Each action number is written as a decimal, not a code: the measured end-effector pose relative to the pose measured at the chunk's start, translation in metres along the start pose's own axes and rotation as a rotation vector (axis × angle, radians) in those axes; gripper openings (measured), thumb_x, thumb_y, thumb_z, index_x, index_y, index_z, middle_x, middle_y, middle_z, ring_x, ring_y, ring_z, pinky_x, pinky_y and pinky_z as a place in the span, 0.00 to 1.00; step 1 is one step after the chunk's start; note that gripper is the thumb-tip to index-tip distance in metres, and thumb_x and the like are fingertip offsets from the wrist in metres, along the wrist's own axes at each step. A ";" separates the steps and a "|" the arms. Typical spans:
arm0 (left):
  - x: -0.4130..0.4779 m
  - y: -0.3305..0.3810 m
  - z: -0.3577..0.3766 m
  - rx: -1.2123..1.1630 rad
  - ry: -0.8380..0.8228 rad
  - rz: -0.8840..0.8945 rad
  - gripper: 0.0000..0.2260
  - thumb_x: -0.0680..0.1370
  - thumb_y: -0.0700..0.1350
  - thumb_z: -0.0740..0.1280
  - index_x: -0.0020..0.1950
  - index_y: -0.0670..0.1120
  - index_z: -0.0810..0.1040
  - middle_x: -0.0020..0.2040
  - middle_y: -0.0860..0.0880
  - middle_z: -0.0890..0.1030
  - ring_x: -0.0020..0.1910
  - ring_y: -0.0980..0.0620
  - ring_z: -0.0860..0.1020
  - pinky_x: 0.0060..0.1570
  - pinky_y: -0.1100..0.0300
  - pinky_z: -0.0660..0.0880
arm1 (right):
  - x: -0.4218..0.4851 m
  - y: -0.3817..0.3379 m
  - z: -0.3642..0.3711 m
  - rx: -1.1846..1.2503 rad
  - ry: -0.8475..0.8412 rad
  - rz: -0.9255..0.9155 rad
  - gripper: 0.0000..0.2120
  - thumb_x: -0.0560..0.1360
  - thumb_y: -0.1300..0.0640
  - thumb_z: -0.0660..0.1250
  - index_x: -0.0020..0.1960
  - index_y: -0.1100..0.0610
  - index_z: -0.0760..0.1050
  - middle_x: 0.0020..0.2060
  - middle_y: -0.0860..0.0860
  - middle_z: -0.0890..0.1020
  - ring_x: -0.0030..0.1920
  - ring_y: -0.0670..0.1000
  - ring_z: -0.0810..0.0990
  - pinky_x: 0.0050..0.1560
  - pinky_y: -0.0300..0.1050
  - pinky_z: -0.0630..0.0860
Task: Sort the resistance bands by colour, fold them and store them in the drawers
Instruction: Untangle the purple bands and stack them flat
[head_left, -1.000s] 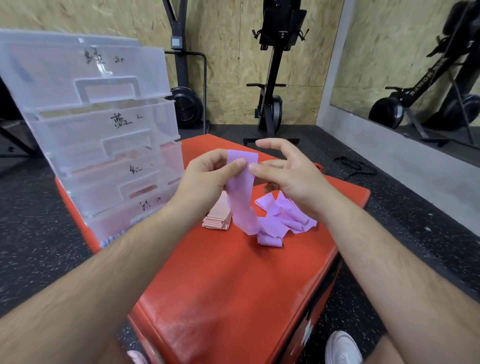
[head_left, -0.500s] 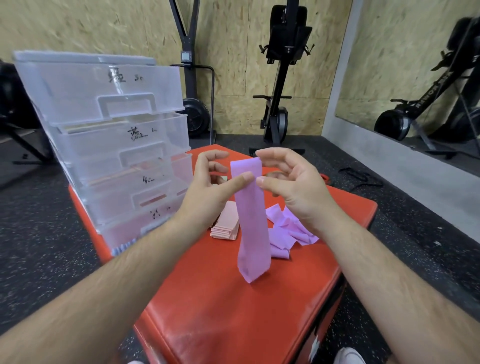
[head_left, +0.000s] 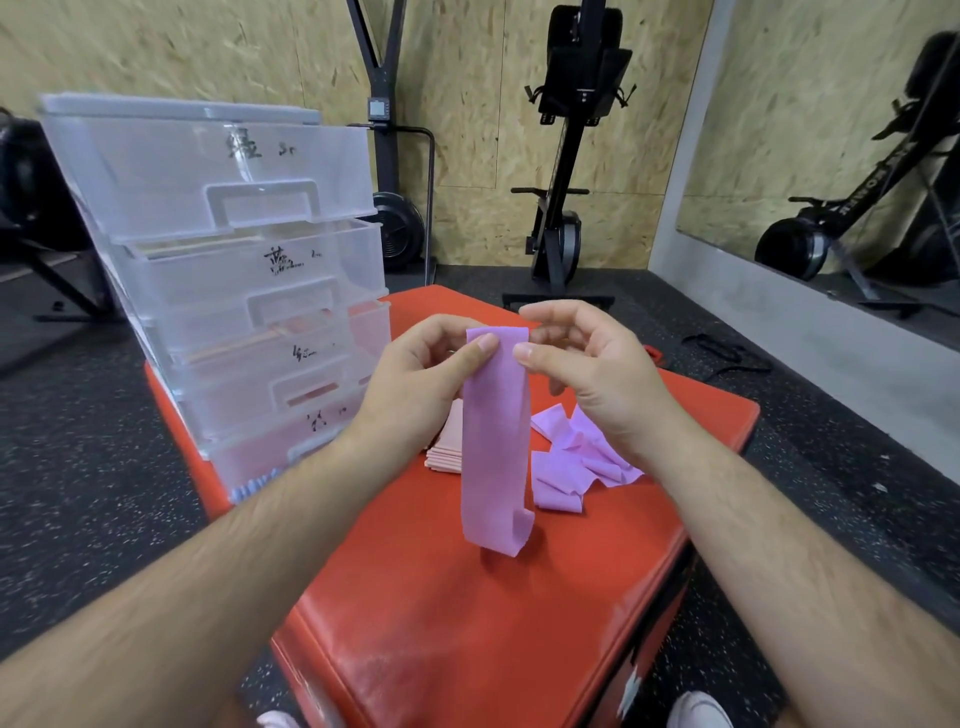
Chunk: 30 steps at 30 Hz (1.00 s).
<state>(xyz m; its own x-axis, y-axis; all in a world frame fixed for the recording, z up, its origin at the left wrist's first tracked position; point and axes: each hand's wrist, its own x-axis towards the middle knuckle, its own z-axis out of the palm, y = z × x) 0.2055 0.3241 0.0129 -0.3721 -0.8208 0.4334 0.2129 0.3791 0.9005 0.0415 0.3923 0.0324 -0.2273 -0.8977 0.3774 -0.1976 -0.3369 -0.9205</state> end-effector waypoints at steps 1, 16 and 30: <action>0.000 0.000 0.000 0.008 -0.002 0.003 0.03 0.79 0.41 0.69 0.50 0.43 0.81 0.41 0.52 0.82 0.40 0.58 0.79 0.40 0.67 0.75 | 0.000 0.002 0.001 -0.034 0.005 0.010 0.13 0.74 0.61 0.74 0.57 0.54 0.80 0.46 0.49 0.80 0.42 0.44 0.79 0.40 0.35 0.74; 0.009 -0.011 -0.011 0.177 0.043 -0.113 0.03 0.78 0.41 0.71 0.50 0.48 0.83 0.42 0.49 0.85 0.41 0.56 0.81 0.46 0.61 0.76 | 0.002 0.017 0.017 -0.186 -0.039 -0.063 0.03 0.76 0.61 0.70 0.49 0.59 0.82 0.43 0.48 0.84 0.42 0.41 0.80 0.42 0.32 0.74; 0.010 -0.024 -0.046 0.327 0.218 0.041 0.06 0.80 0.40 0.67 0.52 0.51 0.80 0.39 0.54 0.75 0.38 0.58 0.72 0.39 0.68 0.71 | 0.015 0.052 -0.002 -0.266 -0.434 0.350 0.12 0.70 0.52 0.79 0.49 0.57 0.83 0.42 0.55 0.82 0.44 0.48 0.80 0.58 0.46 0.75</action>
<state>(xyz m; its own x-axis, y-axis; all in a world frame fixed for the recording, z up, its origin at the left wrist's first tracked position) 0.2386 0.2871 -0.0055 -0.1613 -0.8605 0.4832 -0.0882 0.5002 0.8614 0.0261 0.3623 -0.0096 0.0765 -0.9947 -0.0692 -0.4254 0.0302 -0.9045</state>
